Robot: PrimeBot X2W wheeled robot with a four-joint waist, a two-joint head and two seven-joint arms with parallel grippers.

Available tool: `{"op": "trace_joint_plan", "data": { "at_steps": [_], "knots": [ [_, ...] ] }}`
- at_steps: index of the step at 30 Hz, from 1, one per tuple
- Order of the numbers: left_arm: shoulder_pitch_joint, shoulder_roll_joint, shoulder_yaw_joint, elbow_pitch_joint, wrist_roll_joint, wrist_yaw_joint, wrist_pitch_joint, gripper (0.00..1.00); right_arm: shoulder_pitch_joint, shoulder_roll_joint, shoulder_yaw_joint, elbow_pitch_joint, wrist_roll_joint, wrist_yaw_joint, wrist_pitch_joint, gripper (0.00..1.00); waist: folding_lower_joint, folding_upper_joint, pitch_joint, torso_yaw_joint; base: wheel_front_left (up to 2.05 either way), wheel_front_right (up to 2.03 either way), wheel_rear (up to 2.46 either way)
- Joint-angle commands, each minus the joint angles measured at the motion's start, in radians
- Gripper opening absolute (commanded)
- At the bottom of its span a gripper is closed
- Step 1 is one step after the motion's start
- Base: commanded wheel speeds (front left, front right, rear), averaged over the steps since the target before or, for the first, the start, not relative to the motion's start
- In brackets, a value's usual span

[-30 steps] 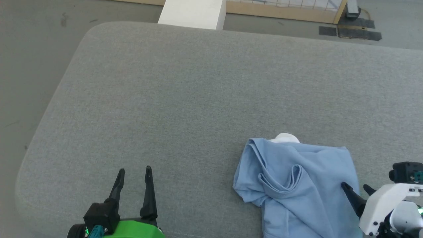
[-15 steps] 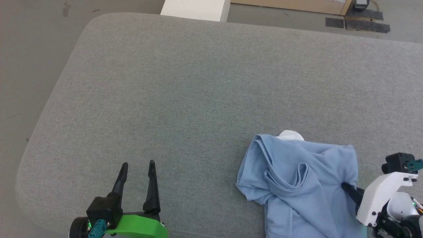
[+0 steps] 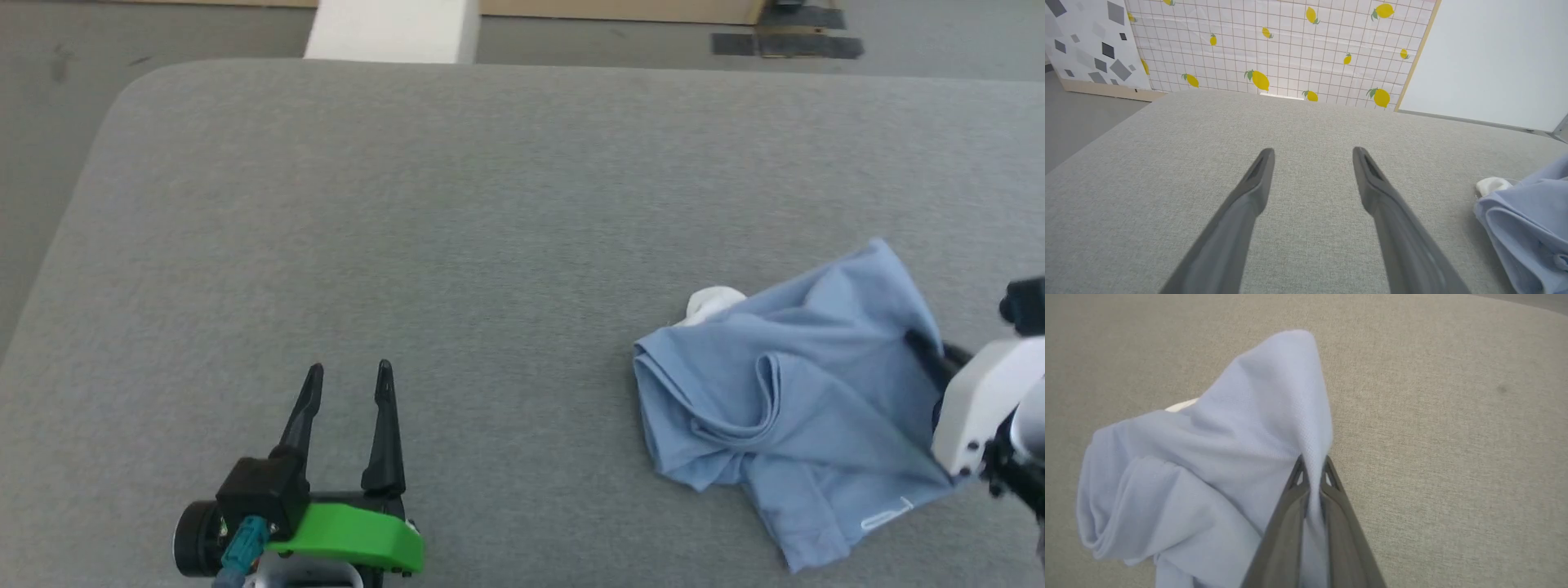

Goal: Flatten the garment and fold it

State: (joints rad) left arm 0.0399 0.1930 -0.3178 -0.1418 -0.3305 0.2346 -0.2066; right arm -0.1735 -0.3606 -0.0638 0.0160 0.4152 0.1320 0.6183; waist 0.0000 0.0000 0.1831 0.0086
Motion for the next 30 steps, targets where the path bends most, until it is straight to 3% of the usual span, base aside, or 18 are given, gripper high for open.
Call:
{"op": "trace_joint_plan", "data": {
  "at_steps": [1,17,30],
  "knots": [
    [-0.022,0.011,0.000,-0.005,0.011,0.003,0.007,1.00,-0.038,-0.009,0.001,0.007,0.001,-0.001,-0.002,0.00,0.0000,0.0000,-0.010,-0.057,0.00,0.00,0.00],
    [-0.112,0.068,0.001,-0.073,0.060,0.009,0.075,1.00,-0.306,-0.155,-0.003,0.157,-0.038,-0.001,-0.014,0.00,0.0000,0.0000,0.102,-0.238,0.00,0.00,0.00],
    [-0.244,0.140,-0.002,-0.186,0.151,0.014,0.187,1.00,-0.499,-0.242,-0.007,0.368,-0.065,-0.001,-0.165,0.00,0.0000,0.0000,0.266,-0.332,0.00,0.00,0.00]
  ]
}}
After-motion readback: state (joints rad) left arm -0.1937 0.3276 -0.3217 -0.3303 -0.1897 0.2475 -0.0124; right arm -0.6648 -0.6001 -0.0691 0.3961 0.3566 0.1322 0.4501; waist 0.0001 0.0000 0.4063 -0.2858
